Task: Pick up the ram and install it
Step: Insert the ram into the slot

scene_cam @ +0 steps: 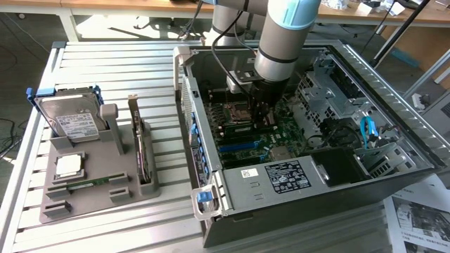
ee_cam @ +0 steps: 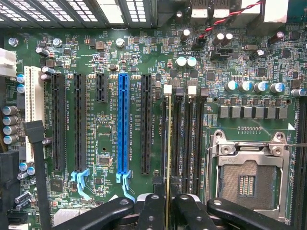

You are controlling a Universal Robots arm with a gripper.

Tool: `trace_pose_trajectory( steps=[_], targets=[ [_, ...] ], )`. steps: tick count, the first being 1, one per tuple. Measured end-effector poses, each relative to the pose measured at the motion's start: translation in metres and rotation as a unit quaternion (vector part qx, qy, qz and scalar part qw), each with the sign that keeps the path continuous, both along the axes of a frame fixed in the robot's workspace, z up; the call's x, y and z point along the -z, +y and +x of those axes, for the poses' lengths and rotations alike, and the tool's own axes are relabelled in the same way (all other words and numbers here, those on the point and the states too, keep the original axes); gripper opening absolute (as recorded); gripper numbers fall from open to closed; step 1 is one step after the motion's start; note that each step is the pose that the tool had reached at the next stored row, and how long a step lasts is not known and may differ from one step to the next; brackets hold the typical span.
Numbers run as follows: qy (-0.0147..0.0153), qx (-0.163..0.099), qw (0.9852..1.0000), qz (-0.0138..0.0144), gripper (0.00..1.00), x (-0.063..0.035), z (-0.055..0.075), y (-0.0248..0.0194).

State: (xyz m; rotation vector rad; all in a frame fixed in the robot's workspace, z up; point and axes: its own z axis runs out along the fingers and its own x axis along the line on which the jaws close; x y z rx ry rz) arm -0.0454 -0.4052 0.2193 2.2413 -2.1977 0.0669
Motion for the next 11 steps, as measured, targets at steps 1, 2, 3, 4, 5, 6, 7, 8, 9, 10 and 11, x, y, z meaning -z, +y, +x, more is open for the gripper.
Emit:
trace_pose_trajectory(
  steps=[1, 2, 3, 4, 5, 6, 7, 8, 9, 10, 11],
  targets=[
    [0.0, 0.0, 1.0, 0.0, 0.15, 0.0003, 0.0, 0.0],
    [-0.0001, 0.0, 1.0, 0.0001, 0.15, 0.0006, 0.0, 0.0],
    [0.0, 0.0, 1.0, 0.0, 0.15, 0.0008, 0.0, 0.0],
    [0.0, 0.0, 1.0, -0.0001, 0.15, 0.0009, 0.0, 0.0],
    [0.0, 0.0, 1.0, -0.0001, 0.15, 0.001, 0.0, 0.0],
    [0.0, 0.0, 1.0, -0.0001, 0.15, 0.001, 0.0, 0.0],
    [0.0, 0.0, 1.0, 0.0, 0.15, 0.0011, 0.0, 0.0],
    [0.0, 0.0, 1.0, 0.0, 0.15, 0.0012, 0.0, 0.0],
    [0.0, 0.0, 1.0, 0.0001, 0.15, 0.0015, 0.0, 0.0],
    [0.0, 0.0, 1.0, 0.0001, 0.15, 0.0019, 0.0, 0.0001],
    [0.0, 0.0, 1.0, 0.0001, 0.15, 0.0019, 0.0, 0.0]
  ],
)
